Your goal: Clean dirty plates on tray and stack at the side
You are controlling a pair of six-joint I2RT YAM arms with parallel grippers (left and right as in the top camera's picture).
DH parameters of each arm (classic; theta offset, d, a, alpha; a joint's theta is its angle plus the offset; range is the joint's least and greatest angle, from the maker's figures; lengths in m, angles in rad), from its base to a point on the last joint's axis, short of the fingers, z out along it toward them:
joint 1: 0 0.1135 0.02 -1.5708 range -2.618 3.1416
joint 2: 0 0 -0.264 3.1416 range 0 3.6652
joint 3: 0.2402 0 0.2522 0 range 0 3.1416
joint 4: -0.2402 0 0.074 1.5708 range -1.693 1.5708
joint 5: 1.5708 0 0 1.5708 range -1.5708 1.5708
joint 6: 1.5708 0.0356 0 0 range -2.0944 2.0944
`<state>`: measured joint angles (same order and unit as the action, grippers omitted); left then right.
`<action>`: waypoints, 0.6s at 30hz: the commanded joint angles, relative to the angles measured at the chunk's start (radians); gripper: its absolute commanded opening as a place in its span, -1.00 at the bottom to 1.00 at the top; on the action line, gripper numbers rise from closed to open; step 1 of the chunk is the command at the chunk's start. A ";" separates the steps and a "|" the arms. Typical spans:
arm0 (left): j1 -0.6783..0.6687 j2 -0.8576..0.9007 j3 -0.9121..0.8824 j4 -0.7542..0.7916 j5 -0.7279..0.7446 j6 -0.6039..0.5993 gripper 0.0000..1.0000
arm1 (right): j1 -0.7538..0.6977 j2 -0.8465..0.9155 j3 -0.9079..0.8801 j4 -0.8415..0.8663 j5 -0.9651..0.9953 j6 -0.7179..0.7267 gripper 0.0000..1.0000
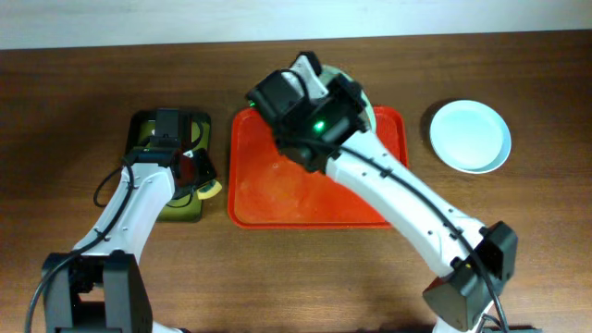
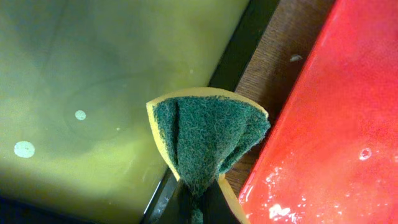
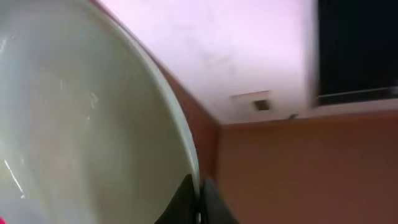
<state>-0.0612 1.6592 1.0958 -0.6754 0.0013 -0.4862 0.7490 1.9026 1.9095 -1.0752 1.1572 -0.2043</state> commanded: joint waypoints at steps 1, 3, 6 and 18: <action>0.003 0.001 -0.003 0.002 0.015 0.018 -1.00 | 0.061 -0.017 0.023 0.056 0.228 -0.197 -0.92; 0.003 0.001 -0.003 0.002 0.015 0.018 -1.00 | 0.098 -0.017 0.023 0.063 0.250 -0.255 -0.92; 0.003 0.001 -0.003 0.002 0.015 0.018 -1.00 | 0.122 -0.017 0.023 0.070 0.329 -0.260 -0.92; 0.003 0.001 -0.003 0.002 0.014 0.033 -1.00 | -0.329 0.019 -0.045 -0.014 -0.582 0.255 -0.92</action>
<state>-0.0612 1.6592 1.0954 -0.6750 0.0048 -0.4706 0.5388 1.9289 1.8622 -1.0828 0.6743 -0.1299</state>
